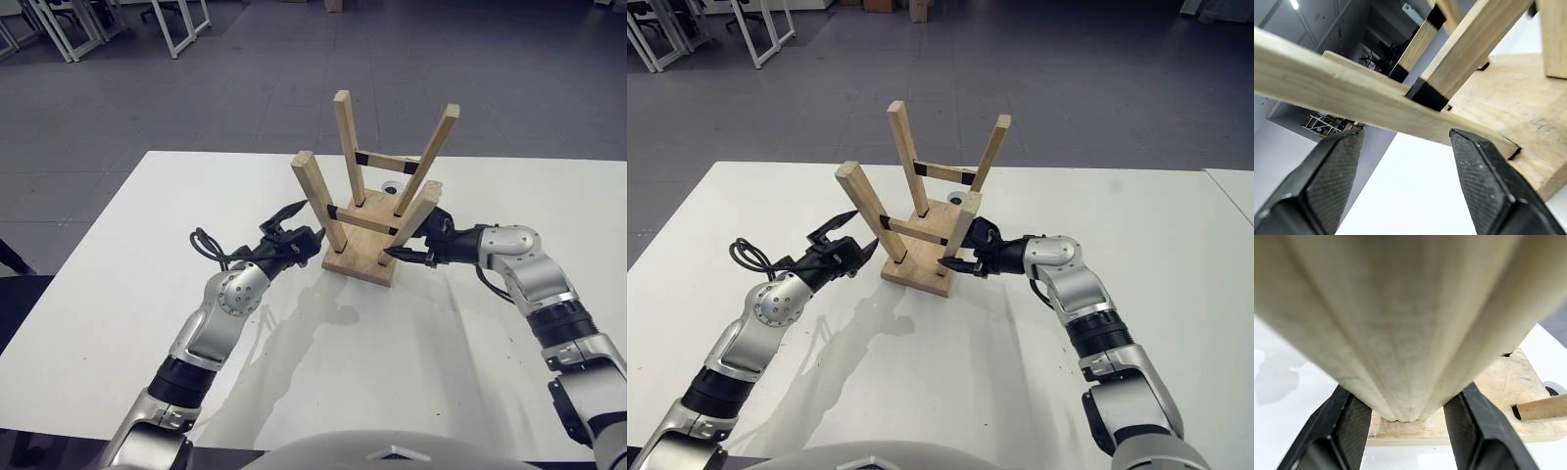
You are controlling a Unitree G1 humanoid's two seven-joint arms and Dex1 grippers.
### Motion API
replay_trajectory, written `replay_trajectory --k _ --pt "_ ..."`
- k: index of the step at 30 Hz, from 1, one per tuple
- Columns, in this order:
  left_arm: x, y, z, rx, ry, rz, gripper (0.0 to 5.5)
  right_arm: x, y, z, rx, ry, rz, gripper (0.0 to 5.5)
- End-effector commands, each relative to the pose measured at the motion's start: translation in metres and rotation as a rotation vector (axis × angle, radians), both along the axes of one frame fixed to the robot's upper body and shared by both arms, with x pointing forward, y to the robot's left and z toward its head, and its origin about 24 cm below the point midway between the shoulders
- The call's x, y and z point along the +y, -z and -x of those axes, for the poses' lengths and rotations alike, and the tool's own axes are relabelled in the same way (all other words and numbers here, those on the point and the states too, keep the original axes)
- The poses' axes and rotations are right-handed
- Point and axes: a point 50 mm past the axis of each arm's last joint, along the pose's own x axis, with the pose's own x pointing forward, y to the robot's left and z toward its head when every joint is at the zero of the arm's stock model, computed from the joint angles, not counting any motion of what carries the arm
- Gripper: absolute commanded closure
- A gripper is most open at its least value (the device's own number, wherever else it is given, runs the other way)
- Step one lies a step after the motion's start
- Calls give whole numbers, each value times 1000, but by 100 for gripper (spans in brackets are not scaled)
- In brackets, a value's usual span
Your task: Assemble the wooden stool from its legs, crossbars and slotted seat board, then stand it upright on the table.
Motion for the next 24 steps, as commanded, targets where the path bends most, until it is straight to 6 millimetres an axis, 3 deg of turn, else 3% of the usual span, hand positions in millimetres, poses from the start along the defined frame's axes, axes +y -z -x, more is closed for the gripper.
replay_trajectory --k 1,4,7,9,12,16,19,21,24 --pt "30 8 -1 23 -103 -14 229 -24 72 24 208 66 298 348" --pt "40 10 0 36 -133 -10 229 -26 74 25 215 68 293 348" --pt "50 16 0 81 -196 -1 229 -21 55 19 184 100 184 348" --pt "52 18 0 105 -226 38 229 -9 19 12 136 123 14 348" --pt "50 21 2 130 -233 79 229 3 -24 13 66 122 -147 278" --pt "53 24 2 148 -250 92 229 -14 -76 19 -43 162 -175 200" --pt "61 27 3 158 -273 94 229 -34 -141 27 -139 143 -293 200" --pt "65 29 5 162 -287 94 229 -33 -188 33 -196 65 -451 200" --pt "65 30 4 163 -291 99 229 -21 -222 29 -216 12 -623 200"
